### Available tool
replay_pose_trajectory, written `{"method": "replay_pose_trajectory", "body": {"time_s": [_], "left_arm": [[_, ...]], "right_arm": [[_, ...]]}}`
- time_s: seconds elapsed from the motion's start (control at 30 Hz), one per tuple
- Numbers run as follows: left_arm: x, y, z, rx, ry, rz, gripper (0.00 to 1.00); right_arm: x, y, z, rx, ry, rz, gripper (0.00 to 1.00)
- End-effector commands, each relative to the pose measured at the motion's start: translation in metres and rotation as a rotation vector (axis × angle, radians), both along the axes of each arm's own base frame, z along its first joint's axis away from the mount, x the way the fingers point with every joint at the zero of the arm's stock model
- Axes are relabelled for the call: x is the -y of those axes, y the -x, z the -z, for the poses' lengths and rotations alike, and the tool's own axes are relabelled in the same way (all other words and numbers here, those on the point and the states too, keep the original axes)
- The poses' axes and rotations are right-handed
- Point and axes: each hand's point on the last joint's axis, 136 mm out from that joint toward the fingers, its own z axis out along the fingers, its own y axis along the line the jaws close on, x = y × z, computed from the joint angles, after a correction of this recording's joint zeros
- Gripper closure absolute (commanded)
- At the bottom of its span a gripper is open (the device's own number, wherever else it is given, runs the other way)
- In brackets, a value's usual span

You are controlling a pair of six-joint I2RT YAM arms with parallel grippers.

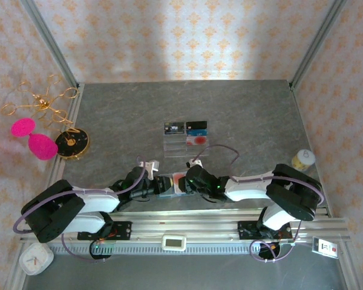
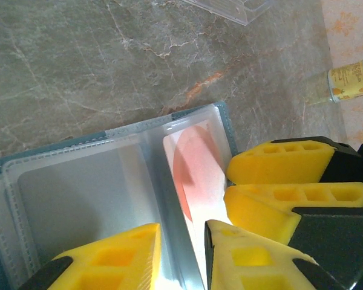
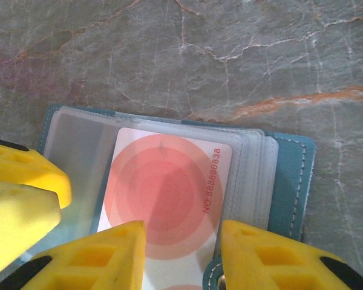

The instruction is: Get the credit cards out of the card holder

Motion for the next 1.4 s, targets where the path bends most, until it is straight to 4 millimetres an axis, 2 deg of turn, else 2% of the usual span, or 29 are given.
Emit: {"method": "replay_pose_trajectory", "body": {"time_s": [0.0, 0.43, 0.67, 0.8, 0.87, 0.93, 1.0, 1.37], "left_arm": [[0.0, -0.004, 0.002, 0.006, -0.017, 0.009, 0.72], [0.006, -0.004, 0.01, -0.019, -0.01, 0.021, 0.72], [0.006, -0.003, 0.016, -0.037, -0.003, 0.016, 0.78], [0.009, -0.001, 0.018, -0.046, 0.004, 0.03, 0.89], [0.008, 0.0, 0.02, -0.049, 0.002, 0.033, 0.9], [0.008, 0.002, 0.022, -0.054, -0.001, 0.033, 1.0], [0.004, 0.003, 0.023, -0.057, -0.002, 0.018, 1.0], [-0.009, 0.005, 0.005, 0.005, 0.017, -0.015, 1.0]], "right_arm": [[0.01, 0.007, 0.022, -0.044, 0.067, 0.015, 0.63], [-0.003, 0.018, 0.021, -0.086, -0.019, -0.029, 0.65], [-0.004, 0.019, 0.02, -0.085, -0.025, -0.034, 0.69], [-0.005, 0.018, 0.019, -0.082, -0.028, -0.034, 0.7], [-0.004, 0.018, 0.02, -0.082, -0.027, -0.033, 0.71], [-0.004, 0.018, 0.02, -0.081, -0.026, -0.029, 0.71], [-0.002, 0.017, 0.022, -0.082, -0.017, -0.02, 0.71], [0.003, 0.016, 0.026, -0.083, -0.002, -0.003, 0.71]]}}
